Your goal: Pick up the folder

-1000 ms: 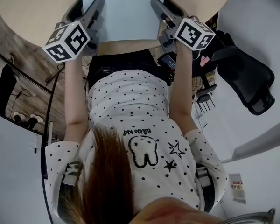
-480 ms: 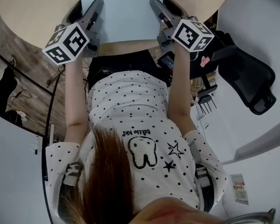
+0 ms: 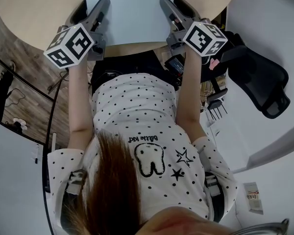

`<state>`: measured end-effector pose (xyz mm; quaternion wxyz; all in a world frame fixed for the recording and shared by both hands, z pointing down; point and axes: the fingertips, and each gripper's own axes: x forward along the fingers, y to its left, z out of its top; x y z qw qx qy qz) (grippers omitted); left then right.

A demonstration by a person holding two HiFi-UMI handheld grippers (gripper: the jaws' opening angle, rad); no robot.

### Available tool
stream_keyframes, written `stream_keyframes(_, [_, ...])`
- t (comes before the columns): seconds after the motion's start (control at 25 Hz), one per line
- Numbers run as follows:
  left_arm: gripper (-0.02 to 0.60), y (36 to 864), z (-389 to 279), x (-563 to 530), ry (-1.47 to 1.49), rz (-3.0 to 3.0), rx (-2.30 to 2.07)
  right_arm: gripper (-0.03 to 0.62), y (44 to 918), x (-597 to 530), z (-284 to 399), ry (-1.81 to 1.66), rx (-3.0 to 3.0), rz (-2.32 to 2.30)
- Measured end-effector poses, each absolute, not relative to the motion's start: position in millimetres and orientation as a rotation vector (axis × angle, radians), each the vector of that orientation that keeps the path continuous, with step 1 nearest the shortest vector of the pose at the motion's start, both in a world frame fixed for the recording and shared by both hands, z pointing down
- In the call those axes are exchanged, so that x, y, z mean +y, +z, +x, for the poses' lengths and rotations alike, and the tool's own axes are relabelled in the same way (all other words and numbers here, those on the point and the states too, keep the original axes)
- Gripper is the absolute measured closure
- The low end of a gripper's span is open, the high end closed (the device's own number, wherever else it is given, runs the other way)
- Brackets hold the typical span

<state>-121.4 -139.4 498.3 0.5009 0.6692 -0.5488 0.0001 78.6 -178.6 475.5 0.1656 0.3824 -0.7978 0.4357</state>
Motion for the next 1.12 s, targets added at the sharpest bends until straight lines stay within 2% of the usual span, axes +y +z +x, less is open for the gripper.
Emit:
stream_keyframes(0.36, [0.299,480,-118,-146,-0.043,1.674,-1.325,0.375,453,-183,83,1.173,-2.319,1.122])
stream_keyframes(0.64, [0.299,441,-87,-138,-0.067,1.731,-1.342,0.375,418,-171,115,1.128,-2.381,1.155])
stream_keyframes(1.12, [0.3,409,-101,-136,-0.113,1.761,-1.402,0.374,388,-176,101,1.057,-2.473,1.146])
